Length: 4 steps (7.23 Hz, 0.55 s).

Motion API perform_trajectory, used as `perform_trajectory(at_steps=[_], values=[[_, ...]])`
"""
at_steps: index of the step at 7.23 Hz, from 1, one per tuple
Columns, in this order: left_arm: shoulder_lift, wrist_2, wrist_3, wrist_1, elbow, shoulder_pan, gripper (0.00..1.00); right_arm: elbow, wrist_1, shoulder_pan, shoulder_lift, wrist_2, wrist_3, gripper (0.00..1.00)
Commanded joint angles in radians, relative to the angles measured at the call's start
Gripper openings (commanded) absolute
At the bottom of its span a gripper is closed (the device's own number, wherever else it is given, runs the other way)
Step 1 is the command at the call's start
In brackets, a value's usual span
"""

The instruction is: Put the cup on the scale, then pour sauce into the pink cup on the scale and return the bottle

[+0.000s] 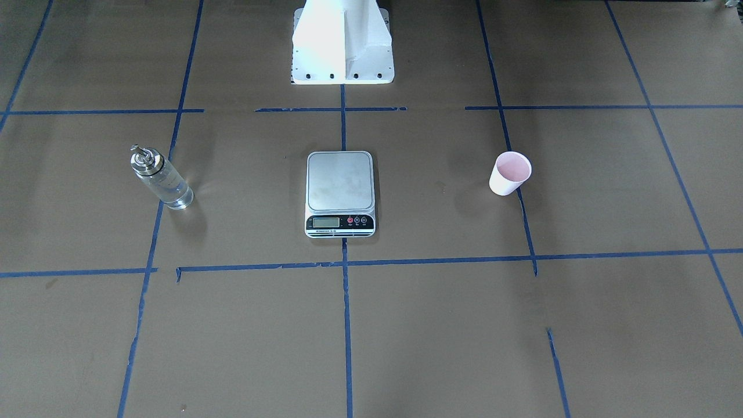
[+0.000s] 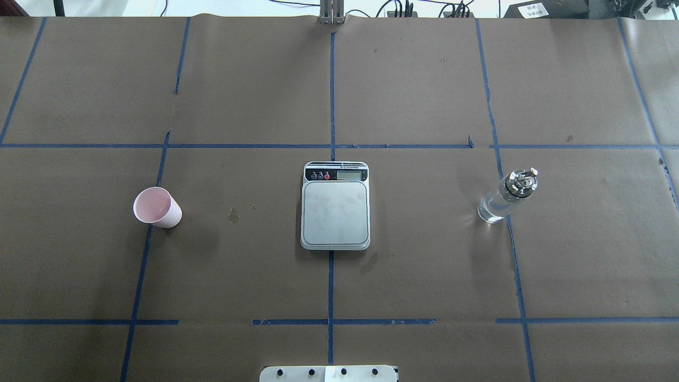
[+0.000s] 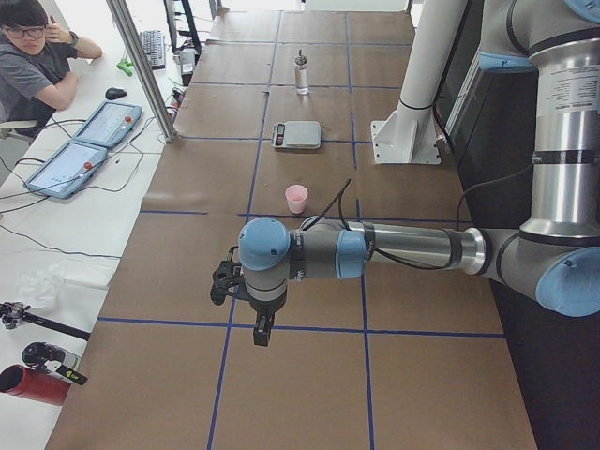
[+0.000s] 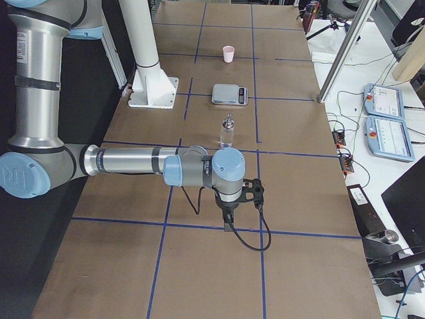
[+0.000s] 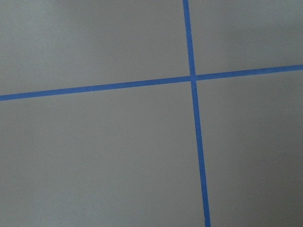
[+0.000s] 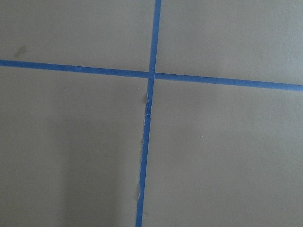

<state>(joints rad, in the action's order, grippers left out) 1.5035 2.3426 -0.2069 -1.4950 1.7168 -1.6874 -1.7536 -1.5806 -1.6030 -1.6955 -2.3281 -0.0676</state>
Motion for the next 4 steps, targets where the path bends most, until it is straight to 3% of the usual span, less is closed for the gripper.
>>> perform_trajectory(at_steps=[1,4], values=[[-0.006,-0.005,-0.003,-0.097,-0.011,0.003,1.00,-0.007,0.010,0.000,0.010,-0.023,-0.001,1.00],[0.021,0.026,0.010,-0.164,-0.003,0.008,1.00,0.005,0.213,0.011,0.025,-0.026,0.008,1.00]])
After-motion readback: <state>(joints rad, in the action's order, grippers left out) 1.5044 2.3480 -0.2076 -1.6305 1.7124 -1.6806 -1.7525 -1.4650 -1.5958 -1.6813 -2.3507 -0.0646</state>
